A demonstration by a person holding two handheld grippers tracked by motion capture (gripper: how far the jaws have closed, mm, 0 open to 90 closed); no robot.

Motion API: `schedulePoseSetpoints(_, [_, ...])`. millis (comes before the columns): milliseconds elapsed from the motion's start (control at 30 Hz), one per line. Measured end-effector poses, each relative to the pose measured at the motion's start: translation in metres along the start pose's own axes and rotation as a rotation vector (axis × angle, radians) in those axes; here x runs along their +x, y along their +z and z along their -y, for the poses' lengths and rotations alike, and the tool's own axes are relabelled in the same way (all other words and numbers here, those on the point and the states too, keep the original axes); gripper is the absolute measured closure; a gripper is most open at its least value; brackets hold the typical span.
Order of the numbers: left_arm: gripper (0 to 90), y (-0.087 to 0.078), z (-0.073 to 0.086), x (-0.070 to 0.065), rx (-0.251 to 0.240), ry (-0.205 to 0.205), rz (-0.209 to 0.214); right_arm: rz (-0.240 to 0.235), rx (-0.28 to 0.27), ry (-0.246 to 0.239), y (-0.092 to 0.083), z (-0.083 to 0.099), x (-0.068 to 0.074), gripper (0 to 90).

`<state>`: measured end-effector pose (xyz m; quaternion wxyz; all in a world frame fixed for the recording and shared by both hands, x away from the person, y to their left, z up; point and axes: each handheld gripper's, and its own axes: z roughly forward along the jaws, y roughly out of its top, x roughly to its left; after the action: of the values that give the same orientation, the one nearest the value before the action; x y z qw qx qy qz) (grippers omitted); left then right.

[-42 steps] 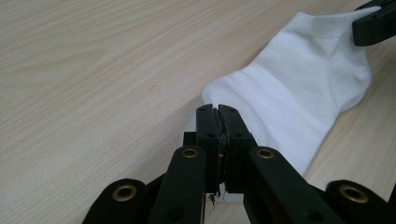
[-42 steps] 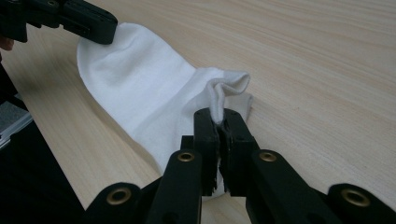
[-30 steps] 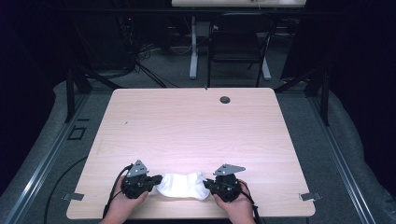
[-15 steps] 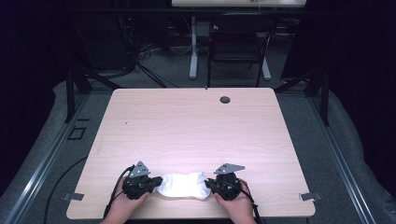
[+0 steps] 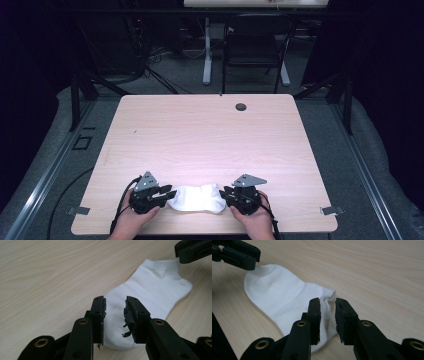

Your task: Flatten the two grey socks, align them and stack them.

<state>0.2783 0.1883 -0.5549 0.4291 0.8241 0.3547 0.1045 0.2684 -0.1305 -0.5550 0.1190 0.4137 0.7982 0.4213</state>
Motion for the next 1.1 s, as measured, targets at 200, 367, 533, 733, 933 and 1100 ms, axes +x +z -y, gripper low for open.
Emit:
schedulePoseSetpoints(200, [64.2,0.007,0.003,-0.004,0.034,0.031,-0.004,-0.046,0.0,-0.071,0.009,-0.003,0.016,72.1])
schedulePoseSetpoints(367, [59.9,0.013,0.007,-0.003,0.071,0.037,0.013,-0.051,0.052,-0.088,0.024,0.001,0.018,67.4])
schedulePoseSetpoints(533, [56.8,0.017,0.011,-0.004,0.093,0.038,0.02,-0.037,0.075,-0.101,0.026,0.006,0.016,64.2])
schedulePoseSetpoints(733, [54.0,0.018,0.013,-0.004,0.104,0.062,0.021,-0.037,0.086,-0.102,0.026,0.01,0.014,60.9])
schedulePoseSetpoints(933, [52.5,0.02,0.016,-0.005,0.104,0.077,0.014,-0.036,0.087,-0.107,0.024,0.013,0.011,59.0])
schedulePoseSetpoints(1100, [52.2,0.02,0.017,-0.006,0.103,0.089,0.011,-0.04,0.081,-0.1,0.024,0.015,0.01,59.5])
